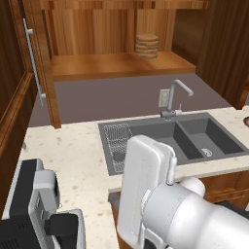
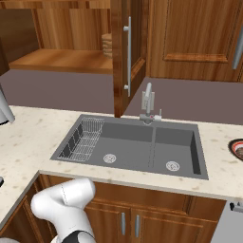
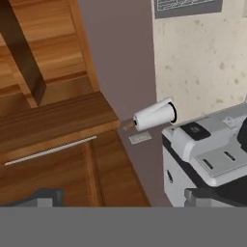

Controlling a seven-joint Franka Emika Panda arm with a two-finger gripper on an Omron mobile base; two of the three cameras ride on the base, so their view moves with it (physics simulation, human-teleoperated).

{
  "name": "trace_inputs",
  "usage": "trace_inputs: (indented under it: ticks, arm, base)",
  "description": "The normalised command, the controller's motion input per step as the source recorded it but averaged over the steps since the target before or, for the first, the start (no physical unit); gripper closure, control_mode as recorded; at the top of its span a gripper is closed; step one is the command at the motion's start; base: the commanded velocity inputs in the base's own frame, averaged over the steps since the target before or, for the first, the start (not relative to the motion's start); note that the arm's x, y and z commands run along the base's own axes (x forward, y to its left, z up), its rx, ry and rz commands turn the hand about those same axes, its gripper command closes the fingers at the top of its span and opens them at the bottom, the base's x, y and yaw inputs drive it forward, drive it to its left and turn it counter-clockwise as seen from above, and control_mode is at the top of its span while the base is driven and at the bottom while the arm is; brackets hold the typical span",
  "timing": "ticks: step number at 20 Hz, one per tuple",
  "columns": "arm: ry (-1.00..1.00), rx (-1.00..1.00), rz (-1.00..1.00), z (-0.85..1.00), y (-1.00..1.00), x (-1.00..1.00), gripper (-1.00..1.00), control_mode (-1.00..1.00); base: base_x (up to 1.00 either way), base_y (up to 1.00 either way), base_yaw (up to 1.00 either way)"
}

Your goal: Pick the avocado and bread from the counter and place them on the plate. Then pick the jam from the cabinet and place it next to the plate. Lastly close the cabinet door.

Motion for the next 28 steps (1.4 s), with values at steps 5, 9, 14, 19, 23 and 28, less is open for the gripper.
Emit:
trace_inputs:
  ticks: [5, 9, 14, 19, 23, 28]
  arm:
    - [-0.09, -0.17, 0.1, 0.12, 0.0, 0.05, -1.0, -1.0]
    - [-0.05, -0.15, 0.01, 0.07, 0.0, 0.3, -1.0, -1.0]
    - [-0.04, -0.13, 0.03, 0.14, 0.0, 0.35, -1.0, -1.0]
    - [-0.06, -0.15, 0.06, 0.13, 0.05, 0.27, -1.0, -1.0]
    - [-0.07, -0.14, 0.11, 0.14, 0.04, 0.23, -1.0, -1.0]
    - [-0.07, -0.12, 0.14, 0.15, 0.0, 0.27, -1.0, -1.0]
  base:
    - [0.0, 0.0, 0.0]
    - [0.0, 0.0, 0.0]
    - [0.0, 0.0, 0.0]
    - [0.0, 0.0, 0.0]
    - [0.0, 0.0, 0.0]
    - [0.0, 0.0, 0.0]
